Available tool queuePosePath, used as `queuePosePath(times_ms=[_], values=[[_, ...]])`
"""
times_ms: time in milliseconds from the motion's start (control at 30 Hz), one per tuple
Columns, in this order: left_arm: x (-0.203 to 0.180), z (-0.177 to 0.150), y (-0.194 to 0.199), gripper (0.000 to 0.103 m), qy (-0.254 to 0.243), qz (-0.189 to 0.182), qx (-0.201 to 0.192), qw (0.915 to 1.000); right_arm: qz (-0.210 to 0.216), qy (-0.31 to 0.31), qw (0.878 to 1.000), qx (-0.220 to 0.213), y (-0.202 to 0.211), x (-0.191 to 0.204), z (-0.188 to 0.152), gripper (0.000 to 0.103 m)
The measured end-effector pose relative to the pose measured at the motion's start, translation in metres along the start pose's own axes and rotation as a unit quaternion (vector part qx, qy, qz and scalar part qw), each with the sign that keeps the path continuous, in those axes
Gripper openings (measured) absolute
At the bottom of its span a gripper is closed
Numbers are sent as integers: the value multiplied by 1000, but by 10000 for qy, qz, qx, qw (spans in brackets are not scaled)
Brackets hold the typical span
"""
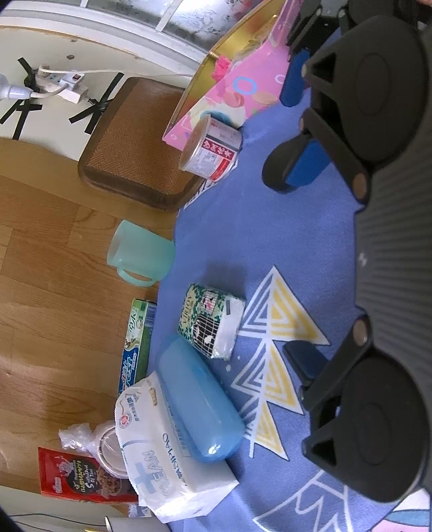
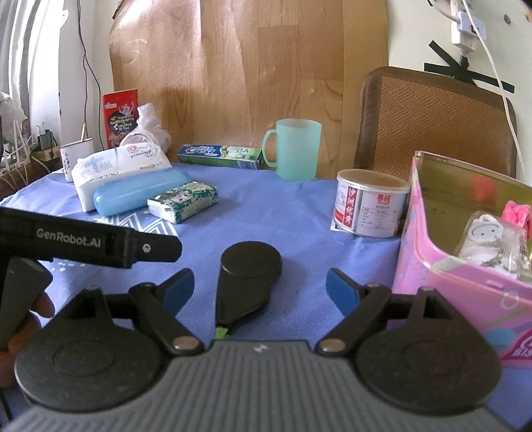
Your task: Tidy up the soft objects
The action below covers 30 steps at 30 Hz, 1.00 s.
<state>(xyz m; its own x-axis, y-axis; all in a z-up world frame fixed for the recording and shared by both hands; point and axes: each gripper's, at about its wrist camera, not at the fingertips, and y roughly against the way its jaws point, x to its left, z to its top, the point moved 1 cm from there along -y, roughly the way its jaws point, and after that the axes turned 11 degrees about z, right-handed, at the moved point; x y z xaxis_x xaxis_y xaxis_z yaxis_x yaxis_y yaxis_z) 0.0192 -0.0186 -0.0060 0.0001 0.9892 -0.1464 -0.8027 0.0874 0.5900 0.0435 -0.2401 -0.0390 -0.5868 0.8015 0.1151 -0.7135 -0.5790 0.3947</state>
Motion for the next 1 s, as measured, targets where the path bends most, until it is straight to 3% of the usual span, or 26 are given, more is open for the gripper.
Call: queuePosePath(times_ms=[200, 1000], values=[[-4, -1, -1, 103, -122, 123, 2, 9998, -5, 0, 10000, 8, 0, 0, 0, 88], [-1, -1, 2, 103, -60, 37, 3, 10000, 4, -12, 10000, 7, -1, -1, 0, 88]])
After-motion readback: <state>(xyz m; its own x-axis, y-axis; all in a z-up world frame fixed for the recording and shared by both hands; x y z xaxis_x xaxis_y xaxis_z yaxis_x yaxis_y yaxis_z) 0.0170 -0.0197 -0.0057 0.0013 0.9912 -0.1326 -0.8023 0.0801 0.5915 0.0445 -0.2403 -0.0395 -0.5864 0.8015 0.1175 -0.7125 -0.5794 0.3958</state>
